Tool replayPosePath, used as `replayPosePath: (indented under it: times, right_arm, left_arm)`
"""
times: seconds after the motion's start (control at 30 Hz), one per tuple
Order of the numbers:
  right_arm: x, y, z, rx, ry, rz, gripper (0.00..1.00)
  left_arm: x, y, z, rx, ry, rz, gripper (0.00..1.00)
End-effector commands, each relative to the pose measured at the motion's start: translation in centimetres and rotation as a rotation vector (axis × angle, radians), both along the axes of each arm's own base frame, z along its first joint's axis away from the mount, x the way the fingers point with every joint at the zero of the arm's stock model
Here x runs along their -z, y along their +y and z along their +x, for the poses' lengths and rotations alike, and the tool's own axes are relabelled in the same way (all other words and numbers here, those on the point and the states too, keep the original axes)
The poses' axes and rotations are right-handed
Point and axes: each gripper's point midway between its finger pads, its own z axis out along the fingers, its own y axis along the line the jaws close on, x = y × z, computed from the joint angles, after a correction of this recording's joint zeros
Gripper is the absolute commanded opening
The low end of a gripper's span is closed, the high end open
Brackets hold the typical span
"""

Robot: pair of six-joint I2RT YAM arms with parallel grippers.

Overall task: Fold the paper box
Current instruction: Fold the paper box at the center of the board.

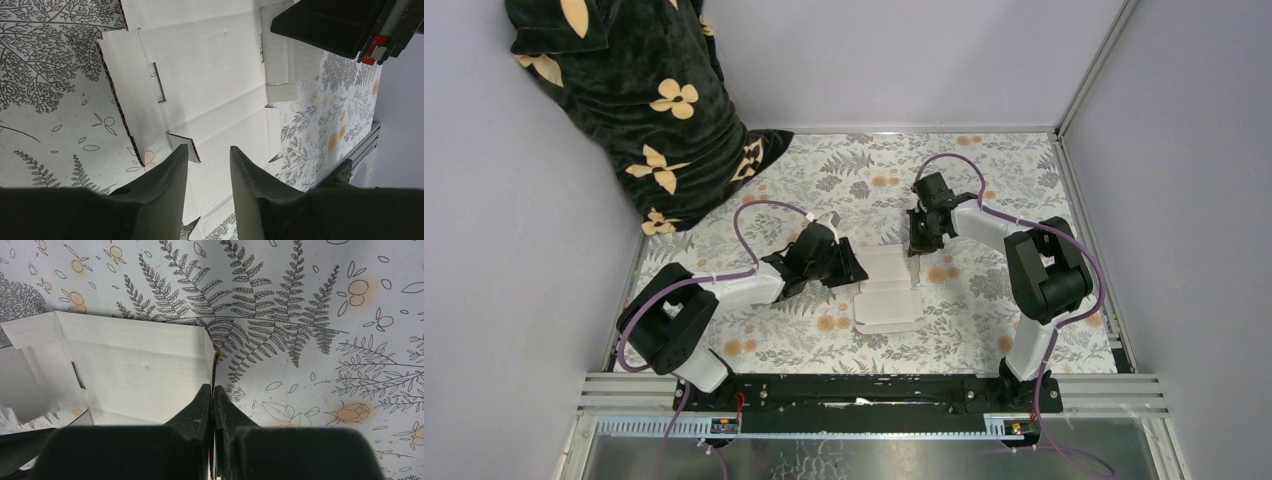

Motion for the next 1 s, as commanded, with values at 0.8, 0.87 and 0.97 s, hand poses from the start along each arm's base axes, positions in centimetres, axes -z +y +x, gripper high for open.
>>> replayPosePath:
  times: [0.8, 0.87, 0.97]
  right_arm:
    - [1.5, -0.1, -0.9, -0.016, 0.038, -0.012, 0.06]
    - [1.5, -0.1, -0.9, -0.016, 0.039, -0.014, 0.06]
    - [1.6, -0.1, -1.0, -0.017, 0.041, -0.012, 0.06]
  left_arm:
    - [0.3, -2.5, 0.6, 0.04, -0.019, -0.002, 0.44]
    - [0.4, -2.5, 0.4, 0.041, -0.016, 0.002, 0.44]
    - [0.5, -2.4, 0.4, 0.044, -0.014, 0.009, 0.44]
